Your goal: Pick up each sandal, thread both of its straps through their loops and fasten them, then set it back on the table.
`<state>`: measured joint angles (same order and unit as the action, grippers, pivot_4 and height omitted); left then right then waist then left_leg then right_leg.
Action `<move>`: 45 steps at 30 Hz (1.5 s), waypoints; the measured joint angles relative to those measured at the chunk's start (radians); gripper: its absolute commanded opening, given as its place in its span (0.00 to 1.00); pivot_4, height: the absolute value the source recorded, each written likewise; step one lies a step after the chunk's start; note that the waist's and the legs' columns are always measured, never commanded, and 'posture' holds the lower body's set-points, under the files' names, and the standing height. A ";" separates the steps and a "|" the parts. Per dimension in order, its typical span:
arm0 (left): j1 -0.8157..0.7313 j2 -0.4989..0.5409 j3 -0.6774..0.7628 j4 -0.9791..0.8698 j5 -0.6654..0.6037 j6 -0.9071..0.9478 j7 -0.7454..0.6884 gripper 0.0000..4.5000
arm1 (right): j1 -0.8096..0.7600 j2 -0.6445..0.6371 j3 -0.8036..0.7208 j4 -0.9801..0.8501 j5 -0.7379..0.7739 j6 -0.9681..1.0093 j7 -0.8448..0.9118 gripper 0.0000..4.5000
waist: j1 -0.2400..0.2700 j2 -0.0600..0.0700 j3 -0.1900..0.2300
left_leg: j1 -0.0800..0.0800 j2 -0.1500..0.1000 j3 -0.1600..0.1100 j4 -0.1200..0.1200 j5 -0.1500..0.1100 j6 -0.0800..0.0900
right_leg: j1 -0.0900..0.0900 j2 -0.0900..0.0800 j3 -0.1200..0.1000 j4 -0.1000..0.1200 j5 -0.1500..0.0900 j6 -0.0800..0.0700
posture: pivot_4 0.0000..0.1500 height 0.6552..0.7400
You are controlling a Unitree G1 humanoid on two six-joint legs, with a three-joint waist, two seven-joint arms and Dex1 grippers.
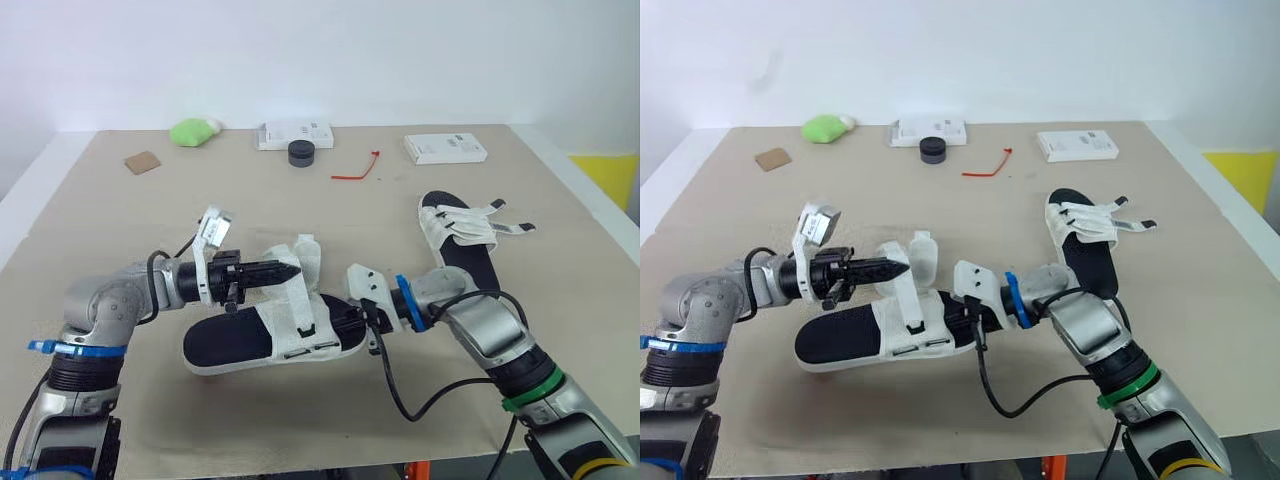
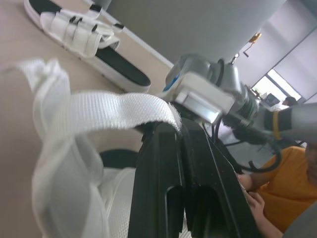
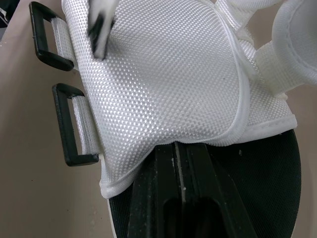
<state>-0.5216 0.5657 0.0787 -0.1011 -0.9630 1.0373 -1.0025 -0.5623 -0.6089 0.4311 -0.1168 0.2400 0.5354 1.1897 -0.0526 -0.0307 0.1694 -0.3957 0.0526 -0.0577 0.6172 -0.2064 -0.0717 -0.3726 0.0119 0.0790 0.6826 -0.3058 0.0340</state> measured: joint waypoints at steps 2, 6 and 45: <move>0.010 0.013 -0.001 -0.001 0.001 0.007 -0.007 0.02 | 0.000 0.000 0.000 0.000 0.000 0.000 0.001 0.00 | 0.000 0.000 0.000 | 0.000 0.000 0.000 0.000 0.000 0.000 | 0.000 0.000 0.000 0.000 0.000 0.000 | 1.00 1.00; 0.041 0.041 -0.004 -0.001 0.002 0.011 -0.026 0.02 | 0.001 0.001 -0.001 0.000 -0.002 0.000 0.001 0.00 | 0.000 0.000 0.000 | 0.000 0.000 0.000 0.000 0.000 0.000 | 0.000 0.000 0.000 0.000 0.000 0.000 | 1.00 1.00; 0.016 0.049 0.055 0.042 -0.157 0.257 0.035 0.02 | 0.006 0.001 -0.003 -0.011 -0.009 0.001 0.002 0.00 | 0.000 0.000 0.000 | 0.000 0.000 0.000 -0.001 0.000 0.000 | 0.000 0.000 0.000 0.000 -0.001 -0.001 | 1.00 1.00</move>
<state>-0.5056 0.6149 0.1332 -0.0594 -1.1202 1.2940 -0.9675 -0.5559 -0.6084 0.4280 -0.1278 0.2306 0.5361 1.1915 -0.0521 -0.0311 0.1698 -0.3956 0.0525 -0.0579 0.6164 -0.2066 -0.0720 -0.3729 0.0116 0.0787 0.6822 -0.3064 0.0335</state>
